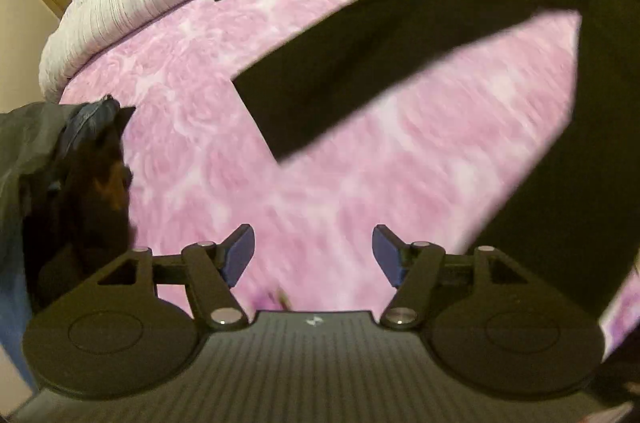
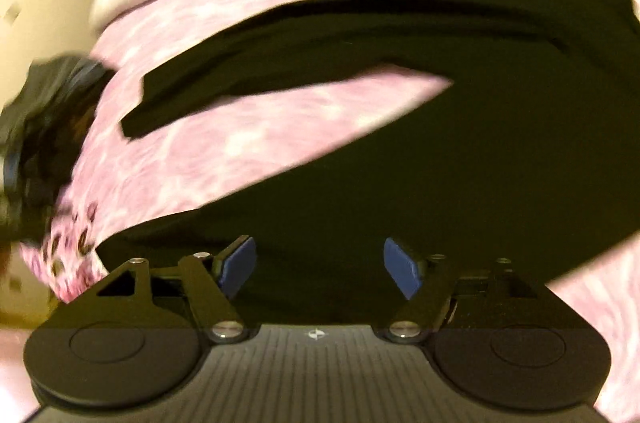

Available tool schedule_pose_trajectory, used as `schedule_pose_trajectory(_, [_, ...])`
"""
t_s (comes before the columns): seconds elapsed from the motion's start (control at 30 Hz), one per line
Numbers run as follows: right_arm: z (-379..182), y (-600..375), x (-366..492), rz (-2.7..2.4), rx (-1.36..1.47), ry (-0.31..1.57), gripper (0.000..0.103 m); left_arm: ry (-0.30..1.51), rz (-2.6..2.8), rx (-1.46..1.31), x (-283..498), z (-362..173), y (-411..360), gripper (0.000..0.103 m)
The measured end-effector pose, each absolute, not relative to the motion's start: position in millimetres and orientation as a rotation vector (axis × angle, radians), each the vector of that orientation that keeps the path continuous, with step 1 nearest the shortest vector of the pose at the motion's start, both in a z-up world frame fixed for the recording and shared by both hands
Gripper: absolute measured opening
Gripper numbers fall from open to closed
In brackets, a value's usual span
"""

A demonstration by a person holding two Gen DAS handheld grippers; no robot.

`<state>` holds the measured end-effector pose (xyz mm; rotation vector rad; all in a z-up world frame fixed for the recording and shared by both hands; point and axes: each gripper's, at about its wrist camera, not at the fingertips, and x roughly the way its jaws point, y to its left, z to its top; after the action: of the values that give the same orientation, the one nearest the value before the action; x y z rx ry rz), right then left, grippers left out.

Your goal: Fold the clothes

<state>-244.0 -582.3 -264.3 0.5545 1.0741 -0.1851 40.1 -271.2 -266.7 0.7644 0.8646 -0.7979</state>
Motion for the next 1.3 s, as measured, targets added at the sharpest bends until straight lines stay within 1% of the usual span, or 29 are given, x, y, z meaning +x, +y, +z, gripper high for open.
schedule_pose_trajectory(0.17, [-286.7, -554.2, -186.5, -0.097, 0.525, 1.030, 0.073, 0.886, -0.840, 0.723, 119.3, -275.3, -305.0, 0.046])
schedule_pose_trajectory(0.23, [-296.3, -542.4, -156.2, -0.095, 0.467, 1.043, 0.073, 0.905, -0.868, 0.716, 145.9, -283.3, -317.9, 0.046])
schedule_pose_trajectory(0.3, [-297.4, -530.7, -133.7, -0.106, 0.470, 1.029, 0.073, 0.917, -0.904, 0.739, 166.8, -293.1, -329.1, 0.046])
schedule_pose_trajectory(0.37, [-296.3, -519.1, -114.2, -0.114, 0.484, 1.013, 0.074, 0.915, -0.959, 0.764, 188.6, -304.1, -339.1, 0.038])
schedule_pose_trajectory(0.57, [-300.2, -485.0, -66.4, -0.247, 0.473, 1.001, 0.077, 0.883, -1.099, 0.815, 255.3, -346.8, -356.6, 0.035])
schedule_pose_trajectory(0.67, [-306.6, -468.2, -51.6, -0.334, 0.508, 0.993, 0.078, 0.871, -1.131, 0.809, 285.9, -358.3, -360.4, 0.034])
schedule_pose_trajectory(0.73, [-314.9, -455.7, -40.6, -0.358, 0.541, 0.993, 0.078, 0.917, -1.161, 0.758, 307.8, -365.5, -364.2, 0.033])
schedule_pose_trajectory(0.8, [-323.5, -443.0, -29.4, -0.378, 0.574, 0.994, 0.078, 1.002, -1.194, 0.670, 330.3, -372.1, -369.6, 0.030])
schedule_pose_trajectory(0.83, [-327.7, -436.7, -23.8, -0.388, 0.591, 0.994, 0.078, 1.041, -1.211, 0.636, 337.7, -374.5, -372.2, 0.027])
schedule_pose_trajectory(0.87, [-332.0, -431.1, -17.5, -0.383, 0.612, 0.988, 0.078, 1.073, -1.229, 0.615, 343.2, -376.7, -375.6, 0.021])
schedule_pose_trajectory(1.07, [-358.3, -402.1, 32.4, -0.309, 0.653, 0.947, 0.076, 1.206, -1.258, 0.565, 365.0, -386.6, -390.9, 0.020])
schedule_pose_trajectory(1.1, [-361.8, -405.9, 36.3, -0.341, 0.667, 0.941, 0.074, 1.199, -1.265, 0.567, 364.8, -384.8, -390.8, 0.018])
schedule_pose_trajectory(1.13, [-364.9, -410.9, 39.5, -0.379, 0.681, 0.935, 0.074, 1.187, -1.273, 0.569, 364.3, -382.7, -390.6, 0.013])
schedule_pose_trajectory(1.17, [-368.0, -416.0, 42.6, -0.417, 0.694, 0.928, 0.074, 1.179, -1.279, 0.560, 364.3, -381.0, -389.5, 0.011])
schedule_pose_trajectory(1.23, [-368.3, -431.0, 44.0, -0.493, 0.651, 0.927, 0.073, 1.142, -1.273, 0.539, 365.0, -375.9, -387.1, 0.010])
schedule_pose_trajectory(1.3, [-364.8, -448.1, 43.4, -0.522, 0.558, 0.937, 0.068, 1.104, -1.263, 0.519, 367.6, -370.8, -386.6, 0.009])
